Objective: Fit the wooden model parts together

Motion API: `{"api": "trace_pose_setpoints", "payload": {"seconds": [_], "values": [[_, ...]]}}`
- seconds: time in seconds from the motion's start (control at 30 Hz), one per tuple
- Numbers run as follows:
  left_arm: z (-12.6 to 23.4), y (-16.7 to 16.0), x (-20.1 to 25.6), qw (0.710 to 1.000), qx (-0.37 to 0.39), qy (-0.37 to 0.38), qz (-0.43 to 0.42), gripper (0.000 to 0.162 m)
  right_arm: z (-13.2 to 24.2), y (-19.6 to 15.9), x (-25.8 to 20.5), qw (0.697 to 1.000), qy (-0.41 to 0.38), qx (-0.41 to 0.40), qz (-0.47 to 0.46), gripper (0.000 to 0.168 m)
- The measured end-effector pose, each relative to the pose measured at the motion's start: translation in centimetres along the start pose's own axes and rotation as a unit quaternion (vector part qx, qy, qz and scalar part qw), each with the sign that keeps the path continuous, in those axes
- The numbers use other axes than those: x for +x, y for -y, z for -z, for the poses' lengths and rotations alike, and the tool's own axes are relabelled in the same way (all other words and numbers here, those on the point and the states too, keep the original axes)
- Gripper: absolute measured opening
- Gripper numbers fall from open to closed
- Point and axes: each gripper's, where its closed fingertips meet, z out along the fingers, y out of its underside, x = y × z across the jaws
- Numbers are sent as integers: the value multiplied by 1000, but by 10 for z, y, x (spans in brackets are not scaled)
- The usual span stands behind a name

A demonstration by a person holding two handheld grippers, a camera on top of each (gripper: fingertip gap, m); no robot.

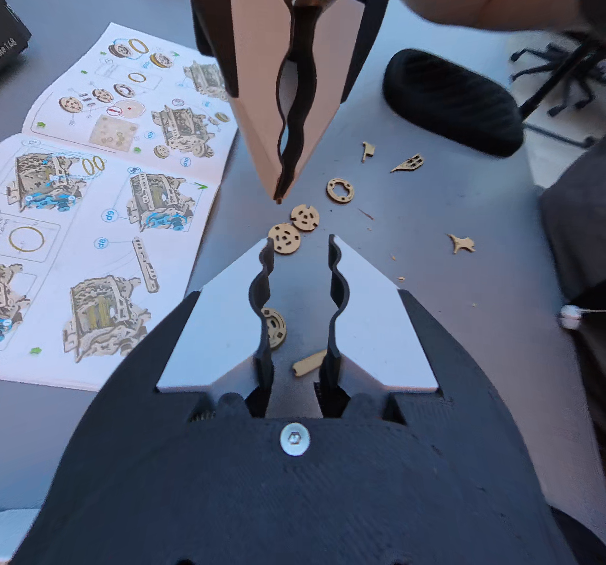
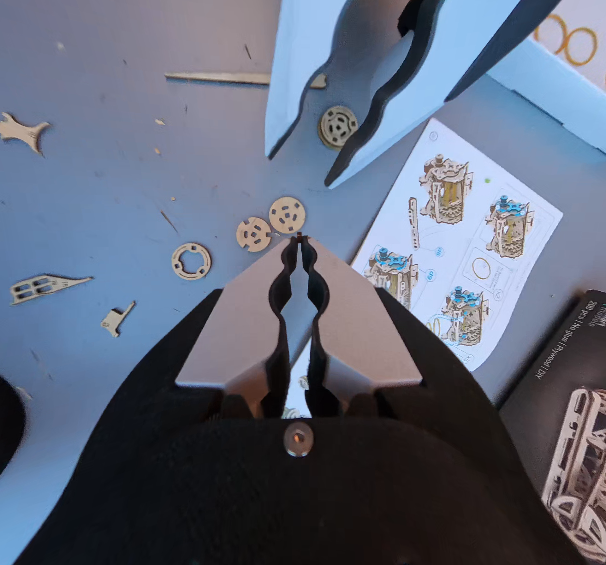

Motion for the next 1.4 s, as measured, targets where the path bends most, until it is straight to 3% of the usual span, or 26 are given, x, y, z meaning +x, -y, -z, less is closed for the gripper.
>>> {"api": "trace_pose_setpoints", "payload": {"seconds": [0.03,0.13,0.37,0.73,0.93,1.1,1.27,1.4], "values": [[-7,-2,-3,1000,-13,19,-14,32,-5,-4,0,1000,-2,-10,4,1],[-18,-13,-14,994,-56,75,-61,37,-12,-3,-1,1000,1,-15,15,1],[-36,-18,-12,988,-78,85,-105,36,-20,-6,-6,997,20,-60,47,1],[-41,-20,-12,990,-58,69,-106,27,-25,-8,-8,993,26,-95,67,2],[-38,-22,-8,992,-56,48,-98,30,-25,-11,-6,991,24,-106,73,2],[-6,-20,-10,994,-37,48,-94,29,-25,-11,-5,988,27,-127,85,2],[44,-1,-26,994,47,79,-59,26,-25,-10,-6,981,38,-157,105,2],[60,5,-30,992,77,90,-50,24,-26,-11,-6,975,50,-183,112,2]]}}
